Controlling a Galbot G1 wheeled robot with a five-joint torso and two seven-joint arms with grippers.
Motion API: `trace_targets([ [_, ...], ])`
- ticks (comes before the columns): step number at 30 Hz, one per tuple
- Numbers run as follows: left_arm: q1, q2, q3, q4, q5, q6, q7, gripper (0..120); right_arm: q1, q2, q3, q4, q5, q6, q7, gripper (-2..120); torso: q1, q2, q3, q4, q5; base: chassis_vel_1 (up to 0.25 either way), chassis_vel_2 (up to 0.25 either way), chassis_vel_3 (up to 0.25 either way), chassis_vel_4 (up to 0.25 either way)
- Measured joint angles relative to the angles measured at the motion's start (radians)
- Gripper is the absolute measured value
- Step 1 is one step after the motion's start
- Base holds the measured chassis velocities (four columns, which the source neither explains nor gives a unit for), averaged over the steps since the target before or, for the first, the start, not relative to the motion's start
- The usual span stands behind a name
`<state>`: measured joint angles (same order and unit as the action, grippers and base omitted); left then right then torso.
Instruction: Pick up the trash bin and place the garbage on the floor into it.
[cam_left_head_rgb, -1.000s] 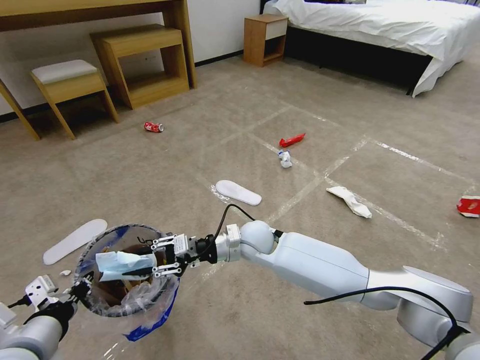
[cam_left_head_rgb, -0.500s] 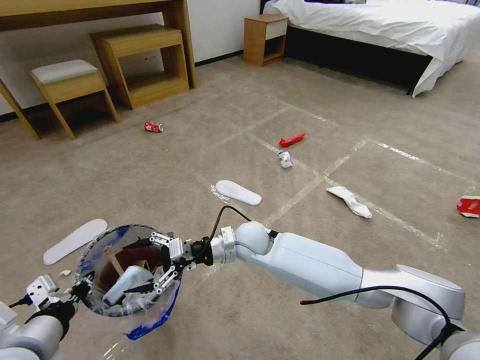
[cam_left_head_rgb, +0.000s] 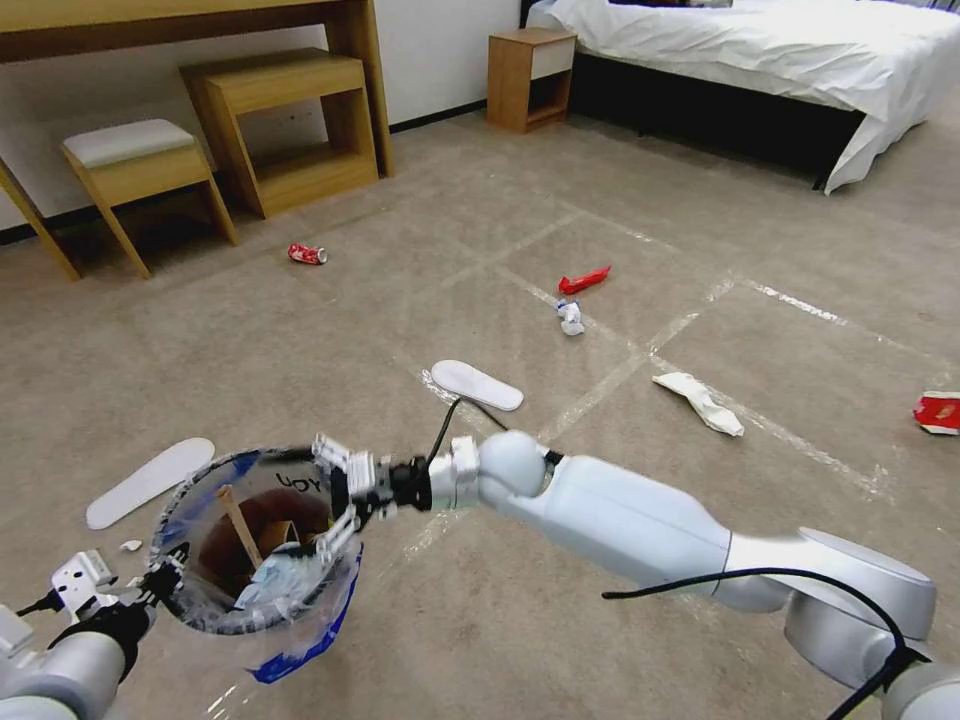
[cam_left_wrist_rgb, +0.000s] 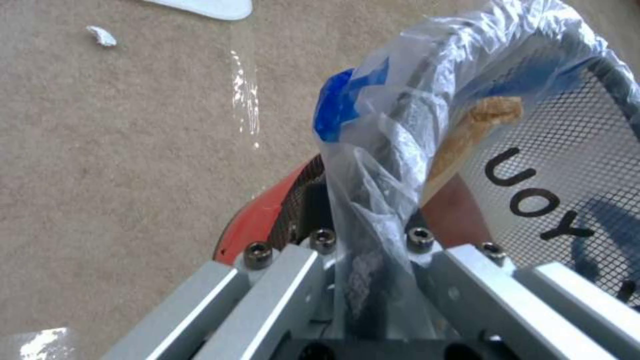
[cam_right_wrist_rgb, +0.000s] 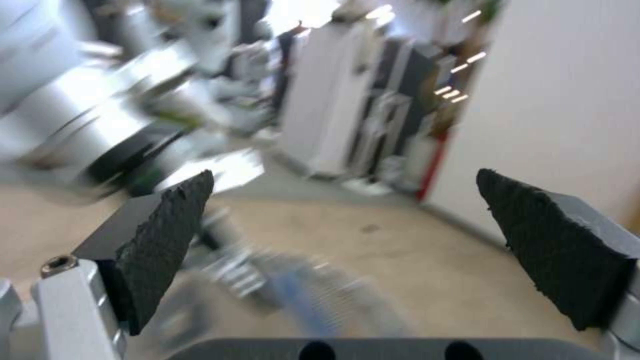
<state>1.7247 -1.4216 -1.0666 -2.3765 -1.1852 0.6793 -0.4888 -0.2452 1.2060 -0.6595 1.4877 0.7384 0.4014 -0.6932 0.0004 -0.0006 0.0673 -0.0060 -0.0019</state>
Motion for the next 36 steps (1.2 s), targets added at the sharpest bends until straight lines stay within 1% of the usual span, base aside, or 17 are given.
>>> trace_targets([
  [1, 0.000, 0.000, 0.000, 0.000, 0.000, 0.000, 0.000, 0, 0.000, 0.000, 0.000, 0.000, 0.000, 0.000, 0.000, 100, 0.000, 0.000, 0.000, 0.0000, 0.0000, 0.000, 0.000, 0.000, 0.000],
  [5, 0.006, 0.002, -0.003, -0.005, -0.010, 0.000, -0.006, 0, 0.008, -0.042, 0.090, 0.030, 0.031, -0.001, 0.106, 100, 0.000, 0.000, 0.000, 0.0000, 0.0000, 0.000, 0.000, 0.000, 0.000],
  [7, 0.008, 0.009, -0.009, -0.008, -0.020, 0.000, -0.013, 0, -0.016, -0.088, 0.199, 0.053, 0.011, -0.016, 0.257, 100, 0.000, 0.000, 0.000, 0.0000, 0.0001, 0.000, 0.000, 0.000, 0.000],
  [9, 0.010, 0.017, -0.016, -0.009, -0.024, 0.001, -0.015, 0, -0.098, -0.146, 0.312, 0.089, -0.031, -0.054, 0.444, 100, 0.000, 0.000, 0.000, -0.0006, 0.0002, 0.000, 0.000, 0.000, 0.000],
  [10, 0.010, 0.017, -0.016, -0.009, -0.024, 0.001, -0.015, 0, -0.098, -0.146, 0.312, 0.089, -0.031, -0.054, 0.444, 100, 0.000, 0.000, 0.000, -0.0006, 0.0002, 0.000, 0.000, 0.000, 0.000],
  [13, 0.011, 0.022, -0.015, -0.010, -0.026, 0.002, -0.016, 0, -0.251, -0.198, 0.454, 0.124, -0.069, -0.096, 0.640, 100, 0.000, 0.000, 0.000, -0.0007, 0.0005, 0.000, 0.000, 0.000, 0.000],
  [14, 0.011, 0.022, -0.015, -0.010, -0.026, 0.002, -0.016, 0, -0.251, -0.198, 0.454, 0.124, -0.069, -0.096, 0.640, 100, 0.000, 0.000, 0.000, -0.0007, 0.0005, 0.000, 0.000, 0.000, 0.000],
  [16, 0.013, 0.025, -0.012, -0.011, -0.025, 0.003, -0.016, 0, -0.355, -0.210, 0.569, 0.137, -0.116, -0.109, 0.722, 100, 0.000, 0.000, 0.000, -0.0003, 0.0003, 0.000, 0.000, 0.000, 0.000],
  [18, 0.013, 0.026, -0.012, -0.011, -0.024, 0.004, -0.016, 0, -0.390, -0.210, 0.606, 0.142, -0.132, -0.109, 0.742, 100, 0.000, 0.000, 0.000, -0.0004, 0.0003, 0.000, 0.000, 0.000, 0.000],
  [22, 0.023, 0.027, -0.016, -0.013, -0.005, 0.006, -0.001, 0, -0.682, -0.183, 0.859, 0.212, -0.252, -0.074, 0.789, 100, 0.000, 0.000, 0.000, -0.0005, 0.0007, 0.000, 0.000, 0.000, 0.000],
  [23, 0.023, 0.027, -0.016, -0.013, -0.005, 0.006, -0.001, 0, -0.682, -0.183, 0.859, 0.212, -0.252, -0.074, 0.789, 100, 0.000, 0.000, 0.000, -0.0005, 0.0007, 0.000, 0.000, 0.000, 0.000],
  [26, 0.028, 0.028, -0.017, -0.018, 0.006, 0.006, 0.006, 0, -0.843, -0.142, 1.025, 0.270, -0.348, -0.041, 0.783, 100, 0.000, 0.000, 0.000, -0.0002, -0.0005, 0.000, 0.000, 0.000, 0.000],
  [27, 0.028, 0.028, -0.017, -0.018, 0.006, 0.006, 0.006, 0, -0.843, -0.142, 1.025, 0.270, -0.348, -0.041, 0.783, 100, 0.000, 0.000, 0.000, -0.0002, -0.0005, 0.000, 0.000, 0.000, 0.000],
  [30, 0.033, 0.031, -0.020, -0.024, 0.008, 0.006, 0.008, 0, -0.987, -0.085, 1.144, 0.314, -0.434, -0.010, 0.757, 100, 0.000, 0.000, 0.000, -0.0004, 0.0000, 0.000, 0.000, 0.000, 0.000],
  [31, 0.033, 0.031, -0.020, -0.024, 0.008, 0.006, 0.008, 0, -0.987, -0.085, 1.144, 0.314, -0.434, -0.010, 0.757, 100, 0.000, 0.000, 0.000, -0.0004, 0.0000, 0.000, 0.000, 0.000, 0.000],
  [33, 0.039, 0.028, -0.020, -0.028, 0.009, 0.007, 0.009, 0, -1.077, -0.033, 1.208, 0.333, -0.479, 0.035, 0.742, 100, 0.000, 0.000, 0.000, -0.0005, 0.0001, 0.000, 0.000, 0.000, 0.000],
  [36, 0.041, 0.023, -0.017, -0.029, 0.013, 0.007, 0.010, 0, -1.122, 0.004, 1.242, 0.346, -0.507, 0.055, 0.731, 100, 0.000, 0.000, 0.000, -0.0004, 0.0000, 0.000, 0.000, 0.000, 0.000],
])
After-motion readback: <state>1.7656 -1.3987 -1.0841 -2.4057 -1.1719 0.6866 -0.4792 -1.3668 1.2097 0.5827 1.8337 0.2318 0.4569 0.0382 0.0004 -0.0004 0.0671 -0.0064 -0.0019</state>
